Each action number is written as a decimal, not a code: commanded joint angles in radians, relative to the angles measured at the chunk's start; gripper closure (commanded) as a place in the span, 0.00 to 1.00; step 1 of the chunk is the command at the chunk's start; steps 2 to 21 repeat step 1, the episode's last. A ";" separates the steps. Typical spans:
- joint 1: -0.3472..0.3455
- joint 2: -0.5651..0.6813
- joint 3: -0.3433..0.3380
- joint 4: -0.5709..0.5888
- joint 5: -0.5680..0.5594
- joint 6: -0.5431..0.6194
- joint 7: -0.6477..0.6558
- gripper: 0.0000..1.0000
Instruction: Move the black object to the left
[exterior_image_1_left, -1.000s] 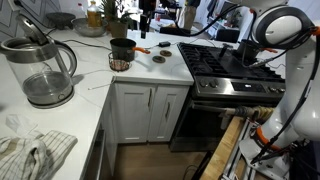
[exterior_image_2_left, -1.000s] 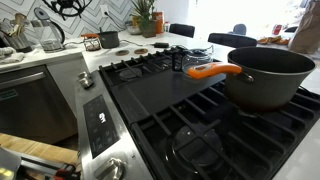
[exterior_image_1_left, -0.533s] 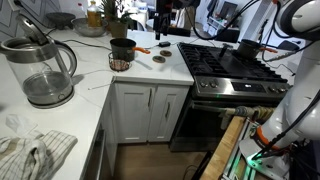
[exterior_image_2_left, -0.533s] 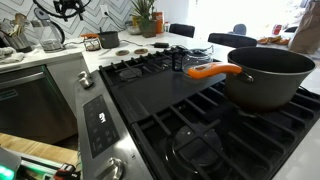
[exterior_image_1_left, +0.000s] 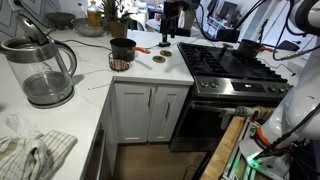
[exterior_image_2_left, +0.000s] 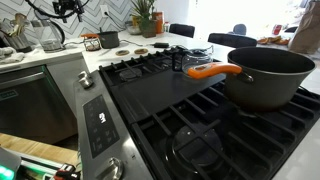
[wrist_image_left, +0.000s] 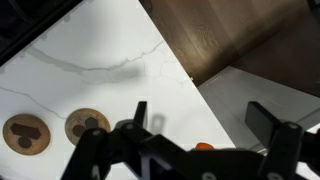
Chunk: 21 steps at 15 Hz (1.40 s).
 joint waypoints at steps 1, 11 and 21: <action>-0.004 0.003 0.006 0.006 -0.002 -0.005 0.001 0.00; -0.004 0.003 0.006 0.006 -0.002 -0.005 0.001 0.00; -0.004 0.003 0.006 0.006 -0.002 -0.005 0.001 0.00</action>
